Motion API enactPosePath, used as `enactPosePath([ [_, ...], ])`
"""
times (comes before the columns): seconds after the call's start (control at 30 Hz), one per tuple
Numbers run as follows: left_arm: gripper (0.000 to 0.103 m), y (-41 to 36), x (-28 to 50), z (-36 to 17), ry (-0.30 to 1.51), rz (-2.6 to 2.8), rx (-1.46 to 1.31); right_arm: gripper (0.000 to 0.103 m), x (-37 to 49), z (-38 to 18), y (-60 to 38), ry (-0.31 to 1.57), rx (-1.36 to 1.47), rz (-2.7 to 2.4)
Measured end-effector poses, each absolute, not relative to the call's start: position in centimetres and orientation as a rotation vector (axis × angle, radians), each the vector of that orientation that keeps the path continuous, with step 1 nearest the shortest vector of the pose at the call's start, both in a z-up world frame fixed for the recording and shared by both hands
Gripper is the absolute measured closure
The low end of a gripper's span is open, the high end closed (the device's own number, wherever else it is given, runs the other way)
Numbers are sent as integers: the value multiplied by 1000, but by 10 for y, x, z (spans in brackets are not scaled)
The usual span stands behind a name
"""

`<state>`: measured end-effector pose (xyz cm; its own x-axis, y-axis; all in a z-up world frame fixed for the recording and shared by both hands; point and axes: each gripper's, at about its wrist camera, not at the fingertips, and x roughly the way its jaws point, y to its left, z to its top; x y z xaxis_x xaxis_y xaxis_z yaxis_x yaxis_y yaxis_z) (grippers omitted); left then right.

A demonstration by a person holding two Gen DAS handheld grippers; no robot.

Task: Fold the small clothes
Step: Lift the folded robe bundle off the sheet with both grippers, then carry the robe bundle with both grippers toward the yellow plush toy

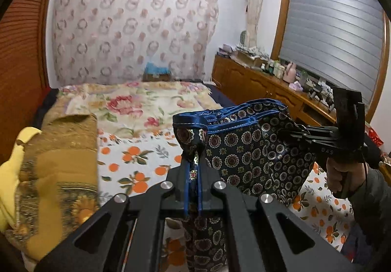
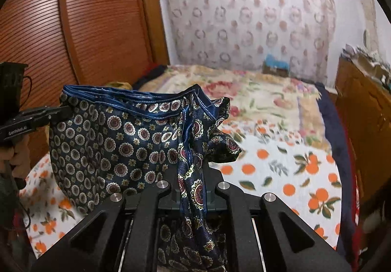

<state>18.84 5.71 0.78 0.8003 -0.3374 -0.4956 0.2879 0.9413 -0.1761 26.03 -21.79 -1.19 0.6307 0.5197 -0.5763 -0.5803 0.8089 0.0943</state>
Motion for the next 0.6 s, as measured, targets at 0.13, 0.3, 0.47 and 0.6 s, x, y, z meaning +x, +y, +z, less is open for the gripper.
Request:
enactPosePath([
  [0.13, 102, 72, 174, 17, 513, -303, -89, 97, 256, 6, -198, 590, -135, 666],
  [0.3, 102, 98, 158, 27, 477, -243, -97, 97, 258, 24, -171, 544, -153, 708],
  [0.47, 102, 133, 148, 30, 442, -175, -124, 96, 263, 40, -136, 507, -184, 749],
  [0.6, 102, 159, 138, 25, 417, -117, -150, 96, 268, 53, -98, 474, -236, 794],
])
